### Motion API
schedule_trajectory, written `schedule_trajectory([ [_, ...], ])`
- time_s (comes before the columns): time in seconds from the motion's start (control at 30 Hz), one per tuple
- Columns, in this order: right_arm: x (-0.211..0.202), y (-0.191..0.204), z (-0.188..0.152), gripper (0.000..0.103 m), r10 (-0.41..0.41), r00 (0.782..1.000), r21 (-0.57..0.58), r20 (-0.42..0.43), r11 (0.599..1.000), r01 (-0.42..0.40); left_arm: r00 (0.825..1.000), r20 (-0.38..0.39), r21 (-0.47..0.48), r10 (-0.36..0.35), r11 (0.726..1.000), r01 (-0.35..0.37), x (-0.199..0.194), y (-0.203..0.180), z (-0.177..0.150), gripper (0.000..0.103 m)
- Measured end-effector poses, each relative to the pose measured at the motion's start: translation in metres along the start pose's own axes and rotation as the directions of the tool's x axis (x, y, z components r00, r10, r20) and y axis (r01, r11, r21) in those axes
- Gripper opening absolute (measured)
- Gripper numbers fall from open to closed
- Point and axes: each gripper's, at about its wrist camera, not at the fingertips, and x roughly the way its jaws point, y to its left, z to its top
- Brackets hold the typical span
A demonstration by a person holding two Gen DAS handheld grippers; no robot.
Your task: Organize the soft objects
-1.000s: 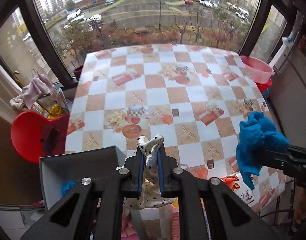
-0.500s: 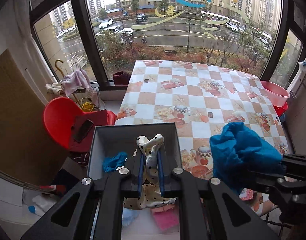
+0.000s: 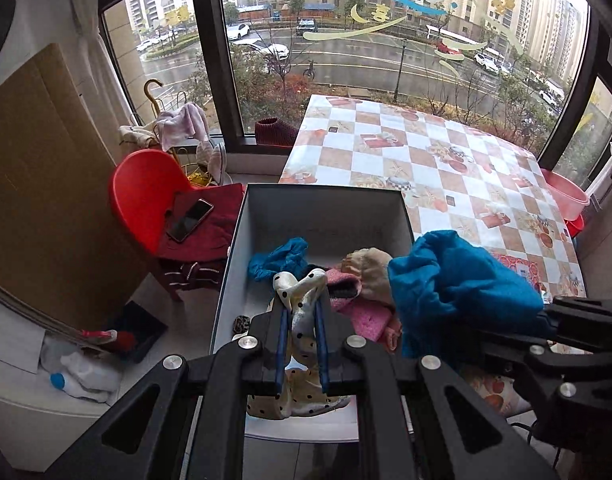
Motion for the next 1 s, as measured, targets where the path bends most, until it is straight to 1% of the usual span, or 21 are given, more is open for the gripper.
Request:
schedule_trajectory([
  [0.1, 0.006, 0.004, -0.005, 0.028, -0.019, 1.000, -0.012, -0.012, 1.000, 0.019, 1.000, -0.010, -0.007, -0.005, 1.000, 0.005, 0.000, 0.004, -0.010, 0.013],
  [0.17, 0.014, 0.008, -0.008, 0.028, -0.035, 0.999, -0.027, -0.037, 0.999, 0.034, 1.000, -0.023, -0.010, -0.010, 1.000, 0.010, 0.002, 0.004, -0.018, 0.018],
  [0.2, 0.020, 0.010, -0.009, 0.028, -0.049, 0.997, -0.047, -0.061, 0.998, 0.046, 0.999, -0.035, -0.006, -0.016, 1.000, 0.016, 0.005, 0.004, -0.021, 0.025],
  [0.23, 0.027, 0.013, -0.012, 0.031, -0.072, 0.994, -0.073, -0.085, 0.995, 0.065, 0.998, -0.048, 0.000, -0.032, 0.999, 0.032, 0.008, 0.003, -0.025, 0.036],
  [0.27, 0.031, 0.013, -0.014, 0.035, -0.114, 0.990, -0.085, -0.088, 0.991, 0.106, 0.997, -0.063, 0.004, -0.035, 0.999, 0.035, 0.011, 0.002, -0.030, 0.044],
  [0.3, 0.034, 0.011, -0.015, 0.047, -0.160, 0.983, -0.094, -0.087, 0.984, 0.152, 0.997, -0.075, 0.002, 0.000, 1.000, 0.001, 0.015, 0.002, -0.034, 0.066],
  [0.33, 0.036, 0.008, -0.015, 0.061, -0.189, 0.978, -0.095, -0.083, 0.979, 0.181, 0.996, -0.087, -0.004, 0.033, 0.999, -0.033, 0.019, 0.004, -0.038, 0.085],
  [0.37, 0.035, 0.003, -0.014, 0.069, -0.191, 0.979, -0.080, -0.076, 0.979, 0.185, 0.994, -0.099, -0.025, 0.045, 0.999, -0.047, 0.023, 0.010, -0.040, 0.086],
  [0.4, 0.033, -0.003, -0.014, 0.084, -0.186, 0.980, -0.058, -0.072, 0.982, 0.182, 0.994, -0.104, -0.051, 0.035, 0.998, -0.040, 0.027, 0.016, -0.042, 0.086],
  [0.43, 0.031, -0.007, -0.012, 0.092, -0.171, 0.983, -0.042, -0.066, 0.985, 0.168, 0.995, -0.094, -0.079, 0.019, 0.996, -0.027, 0.028, 0.022, -0.045, 0.086],
  [0.47, 0.029, -0.010, -0.011, 0.094, -0.156, 0.986, -0.037, -0.059, 0.987, 0.154, 0.996, -0.081, -0.093, 0.029, 0.995, -0.036, 0.029, 0.026, -0.047, 0.086],
  [0.53, 0.026, -0.008, -0.009, 0.095, -0.156, 0.986, -0.054, -0.053, 0.987, 0.153, 0.994, -0.059, -0.089, 0.091, 0.991, -0.096, 0.026, 0.027, -0.049, 0.086],
  [0.6, 0.023, -0.002, -0.007, 0.095, -0.164, 0.985, -0.077, -0.045, 0.984, 0.160, 0.991, -0.014, -0.091, 0.136, 0.986, -0.137, 0.018, 0.024, -0.052, 0.087],
  [0.67, 0.020, 0.003, -0.006, 0.095, -0.156, 0.987, -0.085, -0.040, 0.985, 0.153, 0.987, 0.003, -0.100, 0.161, 0.982, -0.160, 0.009, 0.023, -0.054, 0.087],
  [0.7, 0.019, 0.005, -0.005, 0.095, -0.152, 0.988, -0.091, -0.040, 0.985, 0.148, 0.988, 0.001, -0.117, 0.151, 0.982, -0.150, 0.005, 0.024, -0.055, 0.087],
  [0.73, 0.018, 0.007, -0.004, 0.095, -0.150, 0.988, -0.097, -0.041, 0.985, 0.146, 0.993, -0.005, -0.135, 0.117, 0.984, -0.117, 0.003, 0.026, -0.055, 0.087],
  [0.77, 0.017, 0.010, -0.004, 0.095, -0.152, 0.987, -0.104, -0.043, 0.984, 0.147, 0.998, -0.013, -0.152, 0.063, 0.986, -0.064, 0.002, 0.029, -0.055, 0.087],
  [0.8, 0.016, 0.013, -0.004, 0.102, -0.156, 0.987, -0.113, -0.043, 0.982, 0.150, 1.000, -0.023, -0.172, 0.008, 0.985, -0.012, 0.001, 0.031, -0.055, 0.088],
  [0.83, 0.015, 0.016, -0.005, 0.102, -0.176, 0.984, -0.124, -0.038, 0.978, 0.170, 0.999, -0.037, -0.193, -0.025, 0.981, 0.017, 0.000, 0.034, -0.055, 0.088],
  [0.9, 0.012, 0.023, -0.006, 0.102, -0.192, 0.981, -0.154, -0.026, 0.970, 0.185, 0.998, -0.057, -0.223, -0.029, 0.975, 0.016, -0.002, 0.038, -0.056, 0.088],
  [1.0, 0.010, 0.030, -0.008, 0.102, -0.201, 0.979, -0.179, -0.022, 0.965, 0.194, 0.997, -0.070, -0.237, 0.010, 0.971, -0.027, -0.008, 0.039, -0.058, 0.091],
])
